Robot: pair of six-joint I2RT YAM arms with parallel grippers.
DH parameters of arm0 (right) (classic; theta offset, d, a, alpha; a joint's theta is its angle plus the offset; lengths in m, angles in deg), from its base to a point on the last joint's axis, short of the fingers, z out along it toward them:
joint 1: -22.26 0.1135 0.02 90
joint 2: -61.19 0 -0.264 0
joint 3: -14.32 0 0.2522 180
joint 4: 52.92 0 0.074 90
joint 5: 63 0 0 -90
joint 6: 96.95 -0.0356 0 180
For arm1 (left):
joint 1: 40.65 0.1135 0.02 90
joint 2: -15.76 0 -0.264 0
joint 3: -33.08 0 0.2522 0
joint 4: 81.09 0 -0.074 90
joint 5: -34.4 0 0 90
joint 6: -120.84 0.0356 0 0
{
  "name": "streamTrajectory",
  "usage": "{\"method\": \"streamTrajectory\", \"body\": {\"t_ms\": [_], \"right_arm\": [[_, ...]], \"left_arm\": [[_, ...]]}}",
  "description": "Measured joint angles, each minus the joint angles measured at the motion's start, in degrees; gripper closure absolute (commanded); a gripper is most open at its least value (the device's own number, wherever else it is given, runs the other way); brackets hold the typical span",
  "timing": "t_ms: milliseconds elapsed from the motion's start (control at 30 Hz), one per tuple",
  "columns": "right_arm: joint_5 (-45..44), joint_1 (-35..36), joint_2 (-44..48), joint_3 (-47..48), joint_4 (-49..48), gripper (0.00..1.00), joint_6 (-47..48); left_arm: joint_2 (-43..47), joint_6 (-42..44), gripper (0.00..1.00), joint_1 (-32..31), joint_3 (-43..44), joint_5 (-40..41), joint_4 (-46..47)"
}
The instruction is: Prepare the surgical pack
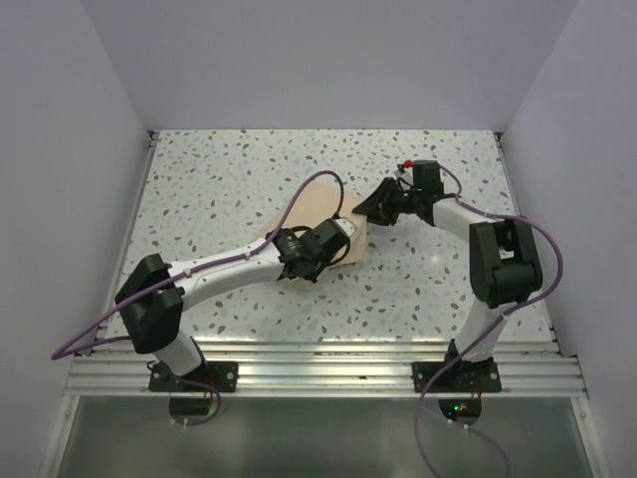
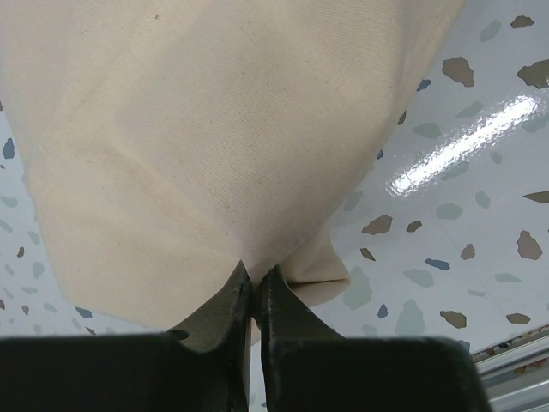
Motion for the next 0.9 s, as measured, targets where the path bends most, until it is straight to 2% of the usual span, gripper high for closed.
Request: {"method": "streamTrajectory", "body": {"t_ms": [333,367,400,433,467,833,867,900], "right_arm": [[-0.04,0.83,0.00,-2.05,0.15,0.78,0.92],[-0.07,1.25,-0.02,-2.19,-0.24,0.81,0.68],[-0.11,1.57,-0.04,-2.25,-0.76,0.92,0.39],[-0.13,1.99,-0.15,-2.27,-1.64,0.98,-0.09],[-0.09,2.34,-0.44,-2.27,-2.67,1.00,-0.90],[3.17,2.16,-4.74,-0.98,-13.66,0.99,-13.38],[3.32,2.08,-4.74,-0.85,-14.10,0.83,-13.88],[3.52,1.99,-4.74,-0.72,-14.34,0.77,-14.34]], "left_arm": [[-1.46,0.00,1.00,0.00,0.81,-0.39,-0.07],[-1.53,0.00,1.00,0.00,0.87,-0.37,-0.09],[-1.60,0.00,1.00,0.00,0.92,-0.37,-0.07],[-1.64,0.00,1.00,0.02,0.98,-0.33,-0.07],[-1.64,0.00,1.00,0.02,0.98,-0.28,-0.07],[-1.64,-0.04,1.00,0.02,0.98,-0.09,0.33],[-1.64,-0.07,1.00,0.02,0.98,-0.07,0.37],[-1.64,-0.11,1.00,0.02,0.98,-0.02,0.37]]}}
